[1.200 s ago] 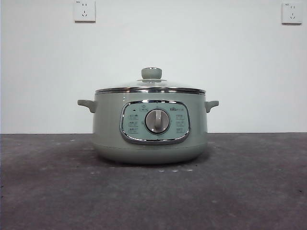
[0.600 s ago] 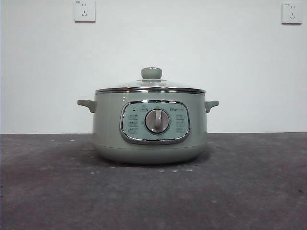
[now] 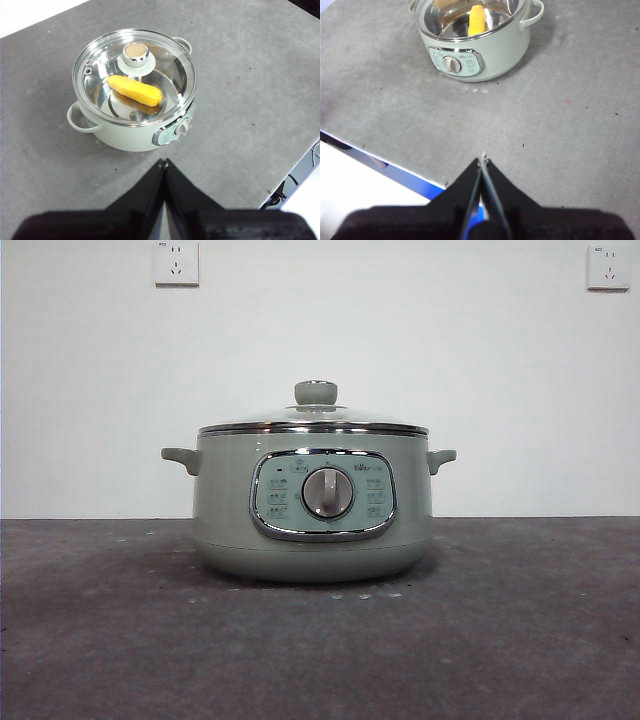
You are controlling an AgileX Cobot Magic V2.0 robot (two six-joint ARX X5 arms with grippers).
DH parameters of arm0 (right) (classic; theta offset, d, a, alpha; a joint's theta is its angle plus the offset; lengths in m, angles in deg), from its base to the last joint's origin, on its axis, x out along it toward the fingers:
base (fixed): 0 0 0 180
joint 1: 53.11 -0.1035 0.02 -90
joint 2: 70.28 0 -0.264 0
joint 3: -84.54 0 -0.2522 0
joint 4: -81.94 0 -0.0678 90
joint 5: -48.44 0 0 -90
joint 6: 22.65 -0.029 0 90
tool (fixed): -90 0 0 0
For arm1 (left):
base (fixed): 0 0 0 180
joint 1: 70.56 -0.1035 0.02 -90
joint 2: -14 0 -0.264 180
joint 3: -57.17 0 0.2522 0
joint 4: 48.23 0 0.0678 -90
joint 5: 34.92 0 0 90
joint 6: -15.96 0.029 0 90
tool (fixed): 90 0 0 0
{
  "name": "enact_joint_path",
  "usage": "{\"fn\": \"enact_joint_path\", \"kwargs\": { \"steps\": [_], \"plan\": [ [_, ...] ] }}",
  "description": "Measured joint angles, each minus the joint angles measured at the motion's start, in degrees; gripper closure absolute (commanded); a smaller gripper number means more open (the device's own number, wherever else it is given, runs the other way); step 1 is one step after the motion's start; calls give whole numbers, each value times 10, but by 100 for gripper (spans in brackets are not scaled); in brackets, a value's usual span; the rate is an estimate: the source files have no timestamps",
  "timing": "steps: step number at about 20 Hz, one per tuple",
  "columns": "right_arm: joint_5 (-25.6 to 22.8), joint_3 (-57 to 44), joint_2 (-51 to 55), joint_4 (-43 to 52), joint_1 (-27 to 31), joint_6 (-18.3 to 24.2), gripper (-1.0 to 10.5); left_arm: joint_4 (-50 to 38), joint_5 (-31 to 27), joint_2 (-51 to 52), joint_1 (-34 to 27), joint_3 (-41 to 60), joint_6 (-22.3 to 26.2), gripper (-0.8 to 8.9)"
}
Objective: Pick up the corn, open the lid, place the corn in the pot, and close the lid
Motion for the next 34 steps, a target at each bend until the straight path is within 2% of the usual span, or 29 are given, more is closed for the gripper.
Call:
{"fn": "enact_joint_path", "kwargs": {
  "steps": [12,15,18,21,23,27,31,34],
  "plan": [
    [0,0,0,0,0,0,946,-1,-4,0,0,0,6,817],
    [0,0,0,0,0,0,946,-35,-21,0,-9,0,15,817],
    [0,0,0,0,0,0,946,-93,-34,15,-63,1,60,817],
    [0,0,0,0,0,0,946,-170,26,73,-157,29,99,817],
    [0,0,0,0,0,0,946,-242,64,131,-218,87,119,817],
    [0,0,0,0,0,0,946,-388,66,257,-296,276,151,817],
    [0,0,0,0,0,0,946,-506,66,364,-314,515,150,817],
    [0,0,0,0,0,0,946,-582,66,440,-314,671,127,817]
  ]
}}
